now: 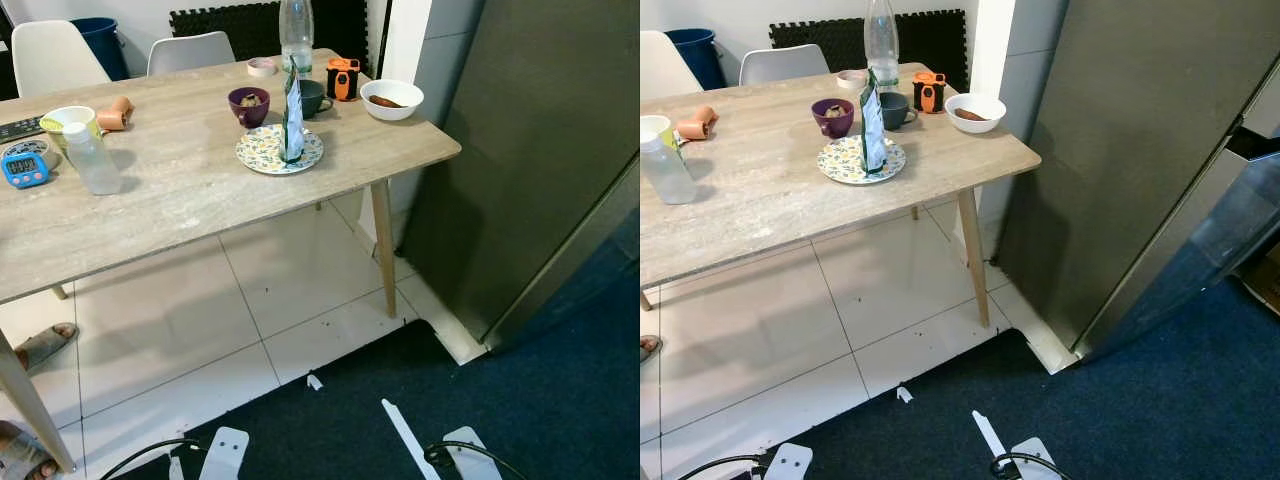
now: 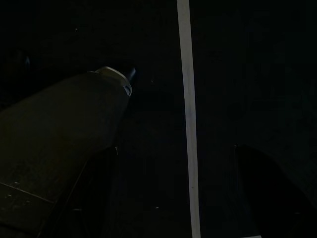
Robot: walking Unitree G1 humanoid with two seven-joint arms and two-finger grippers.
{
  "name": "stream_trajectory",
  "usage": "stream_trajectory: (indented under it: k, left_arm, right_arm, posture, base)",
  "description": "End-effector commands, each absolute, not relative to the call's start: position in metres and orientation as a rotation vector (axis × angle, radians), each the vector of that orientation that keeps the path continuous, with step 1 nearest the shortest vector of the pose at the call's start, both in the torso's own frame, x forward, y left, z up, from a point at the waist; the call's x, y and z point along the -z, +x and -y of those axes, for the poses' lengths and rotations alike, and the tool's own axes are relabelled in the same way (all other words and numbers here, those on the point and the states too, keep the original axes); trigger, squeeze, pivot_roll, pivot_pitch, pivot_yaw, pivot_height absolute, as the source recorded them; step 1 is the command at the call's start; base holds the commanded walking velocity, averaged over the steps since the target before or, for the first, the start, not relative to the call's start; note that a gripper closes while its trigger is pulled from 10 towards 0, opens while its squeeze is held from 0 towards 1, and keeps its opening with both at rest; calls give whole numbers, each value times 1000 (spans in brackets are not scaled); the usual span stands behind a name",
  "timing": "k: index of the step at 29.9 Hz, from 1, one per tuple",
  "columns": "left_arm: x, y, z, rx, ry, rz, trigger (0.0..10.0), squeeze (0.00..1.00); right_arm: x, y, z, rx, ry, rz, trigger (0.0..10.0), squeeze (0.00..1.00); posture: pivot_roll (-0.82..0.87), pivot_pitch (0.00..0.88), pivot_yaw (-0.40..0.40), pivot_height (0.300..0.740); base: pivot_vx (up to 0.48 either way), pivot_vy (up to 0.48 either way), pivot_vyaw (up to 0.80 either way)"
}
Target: Restocking fridge
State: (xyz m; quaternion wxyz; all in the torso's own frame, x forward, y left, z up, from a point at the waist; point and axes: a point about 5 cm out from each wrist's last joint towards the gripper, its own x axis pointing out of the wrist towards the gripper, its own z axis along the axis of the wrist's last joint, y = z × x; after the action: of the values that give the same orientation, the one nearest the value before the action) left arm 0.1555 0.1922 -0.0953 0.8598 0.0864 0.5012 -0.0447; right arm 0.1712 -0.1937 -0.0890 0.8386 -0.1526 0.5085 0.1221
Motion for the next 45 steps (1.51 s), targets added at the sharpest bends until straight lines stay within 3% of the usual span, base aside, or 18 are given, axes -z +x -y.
stream_trajectory:
  k: [1, 45]
  left_arm:
    - [101, 145, -175, 149, 141, -1089, 10000, 0]
    - [101, 147, -174, 148, 136, -1086, 10000, 0]
  right_arm:
    - [95, 158, 189, -275, -293, -1122, 10000, 0]
    - [95, 158, 190, -272, -297, -1122, 10000, 0]
  posture:
    - [-33, 107, -36, 740]
    - [-34, 97, -38, 740]
  base:
    - [0, 0, 0]
    - [0, 0, 0]
